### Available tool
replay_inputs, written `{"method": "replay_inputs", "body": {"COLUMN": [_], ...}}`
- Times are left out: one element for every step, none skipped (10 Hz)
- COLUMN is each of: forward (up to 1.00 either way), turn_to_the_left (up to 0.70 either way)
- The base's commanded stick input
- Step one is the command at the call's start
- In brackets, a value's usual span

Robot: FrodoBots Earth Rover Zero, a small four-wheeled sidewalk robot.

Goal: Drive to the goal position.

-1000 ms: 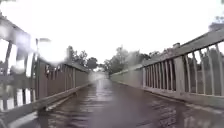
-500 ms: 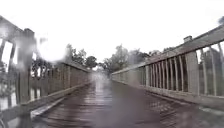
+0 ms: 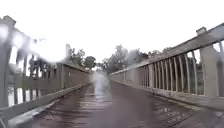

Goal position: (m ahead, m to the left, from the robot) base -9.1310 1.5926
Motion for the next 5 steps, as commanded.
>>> {"method": "replay_inputs", "body": {"forward": [0.7,0.7,0.7,0.7,0.7], "turn_to_the_left": [0.14,0.14,0.14,0.14,0.14]}}
